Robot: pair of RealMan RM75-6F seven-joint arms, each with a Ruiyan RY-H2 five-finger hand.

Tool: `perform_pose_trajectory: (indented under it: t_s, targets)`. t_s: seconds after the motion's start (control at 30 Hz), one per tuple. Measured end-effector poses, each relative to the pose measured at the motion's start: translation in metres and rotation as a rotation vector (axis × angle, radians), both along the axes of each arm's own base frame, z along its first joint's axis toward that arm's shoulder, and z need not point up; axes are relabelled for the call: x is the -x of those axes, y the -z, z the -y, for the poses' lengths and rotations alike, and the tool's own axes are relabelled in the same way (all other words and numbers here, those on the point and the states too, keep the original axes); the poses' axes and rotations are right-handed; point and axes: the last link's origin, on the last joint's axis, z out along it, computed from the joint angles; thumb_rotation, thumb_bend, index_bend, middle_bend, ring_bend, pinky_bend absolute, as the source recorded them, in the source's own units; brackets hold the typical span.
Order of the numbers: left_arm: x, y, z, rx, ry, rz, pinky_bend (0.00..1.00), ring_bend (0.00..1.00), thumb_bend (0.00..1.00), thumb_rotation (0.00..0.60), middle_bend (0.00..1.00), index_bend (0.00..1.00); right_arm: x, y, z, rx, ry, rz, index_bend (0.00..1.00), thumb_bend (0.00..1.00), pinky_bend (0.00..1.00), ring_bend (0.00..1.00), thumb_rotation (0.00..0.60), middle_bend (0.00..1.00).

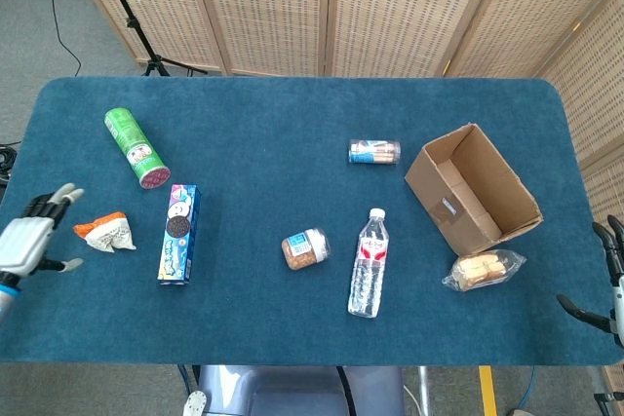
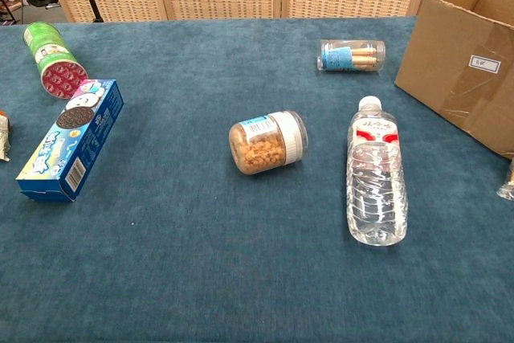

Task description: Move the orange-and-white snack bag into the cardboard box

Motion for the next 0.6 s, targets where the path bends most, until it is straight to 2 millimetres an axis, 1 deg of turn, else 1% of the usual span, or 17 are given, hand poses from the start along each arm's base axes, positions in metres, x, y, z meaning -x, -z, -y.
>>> perform_pose_trajectory:
  t_s: [0.1, 0.17, 0.23, 0.3, 0.43, 0.47, 0.6]
  targets:
    - [-0.004, 0.011, -0.008, 0.029, 0.017, -0.021, 0.21, 0.01, 0.00, 0.600, 0.00, 0.00, 0.001, -0.001, 0.001, 0.002, 0.006, 0.005, 0.00, 0.00, 0.00, 0.00, 0.600, 0.00]
    - [-0.006, 0.018, -0.012, 0.052, 0.024, -0.046, 0.22, 0.03, 0.00, 0.600, 0.00, 0.01, 0.003, -0.002, 0.002, 0.002, 0.011, 0.008, 0.00, 0.00, 0.00, 0.00, 0.600, 0.00]
    - [-0.007, 0.025, -0.015, 0.076, 0.024, -0.073, 0.25, 0.06, 0.00, 0.600, 0.01, 0.05, 0.003, -0.002, 0.002, 0.002, 0.014, 0.011, 0.00, 0.00, 0.00, 0.00, 0.600, 0.00]
    - [-0.006, 0.031, -0.017, 0.097, 0.018, -0.096, 0.30, 0.11, 0.05, 0.600, 0.07, 0.15, 0.004, -0.003, 0.003, 0.002, 0.014, 0.014, 0.00, 0.00, 0.00, 0.00, 0.600, 0.00]
    - [-0.003, 0.046, -0.021, 0.125, -0.008, -0.133, 0.33, 0.16, 0.16, 0.600, 0.12, 0.24, 0.005, -0.004, 0.003, 0.001, 0.016, 0.023, 0.00, 0.00, 0.00, 0.00, 0.600, 0.00]
    - [-0.002, 0.049, -0.022, 0.126, -0.012, -0.138, 0.36, 0.19, 0.19, 0.600, 0.16, 0.29, 0.005, -0.004, 0.003, 0.000, 0.016, 0.024, 0.00, 0.00, 0.00, 0.00, 0.600, 0.00]
    - [-0.003, 0.057, -0.027, 0.128, -0.019, -0.147, 0.48, 0.34, 0.30, 0.600, 0.36, 0.55, 0.004, -0.004, 0.003, -0.005, 0.010, 0.030, 0.00, 0.00, 0.00, 0.00, 0.600, 0.00]
